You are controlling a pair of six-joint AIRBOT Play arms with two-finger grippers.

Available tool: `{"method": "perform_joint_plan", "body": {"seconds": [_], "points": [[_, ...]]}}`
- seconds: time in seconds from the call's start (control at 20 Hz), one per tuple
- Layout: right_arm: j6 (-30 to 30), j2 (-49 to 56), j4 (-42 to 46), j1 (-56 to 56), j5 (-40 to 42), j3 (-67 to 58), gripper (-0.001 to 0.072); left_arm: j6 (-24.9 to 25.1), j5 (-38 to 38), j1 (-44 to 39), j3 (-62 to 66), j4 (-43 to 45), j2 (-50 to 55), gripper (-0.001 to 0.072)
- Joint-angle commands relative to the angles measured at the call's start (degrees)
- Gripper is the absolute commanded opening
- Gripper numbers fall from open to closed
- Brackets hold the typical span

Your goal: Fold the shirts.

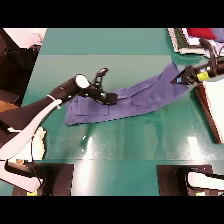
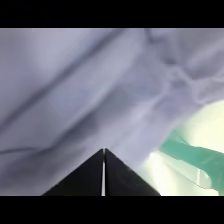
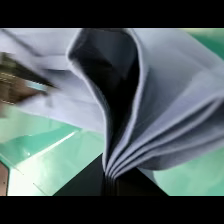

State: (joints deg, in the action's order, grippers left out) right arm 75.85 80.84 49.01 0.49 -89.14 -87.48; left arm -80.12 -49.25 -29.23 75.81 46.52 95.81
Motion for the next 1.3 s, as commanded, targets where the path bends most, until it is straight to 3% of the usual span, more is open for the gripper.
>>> {"method": "perform_joint_plan", "body": {"seconds": [0.0,0.6,0.85,1.05,1.25], "points": [[5.25,-1.55,0.00,6.88,-0.24,-7.76,0.0017,-0.11,1.29,-4.55,4.09,-0.68,4.33,0.0027],[6.58,-1.38,-0.04,21.27,6.36,-14.97,0.0017,-1.92,0.35,-5.73,4.39,-0.39,7.19,0.0027],[4.61,-1.27,-0.07,24.96,10.36,-14.97,0.0017,-2.01,-1.36,-5.20,4.44,10.16,-0.90,0.0026],[0.98,0.79,-6.80,27.71,12.48,-14.97,0.0018,-2.01,-7.48,1.99,4.44,19.85,-10.16,0.0027],[-4.02,6.71,-15.98,33.51,17.84,-14.97,0.0018,-2.38,-11.39,16.59,4.44,26.47,-21.53,0.0027]]}}
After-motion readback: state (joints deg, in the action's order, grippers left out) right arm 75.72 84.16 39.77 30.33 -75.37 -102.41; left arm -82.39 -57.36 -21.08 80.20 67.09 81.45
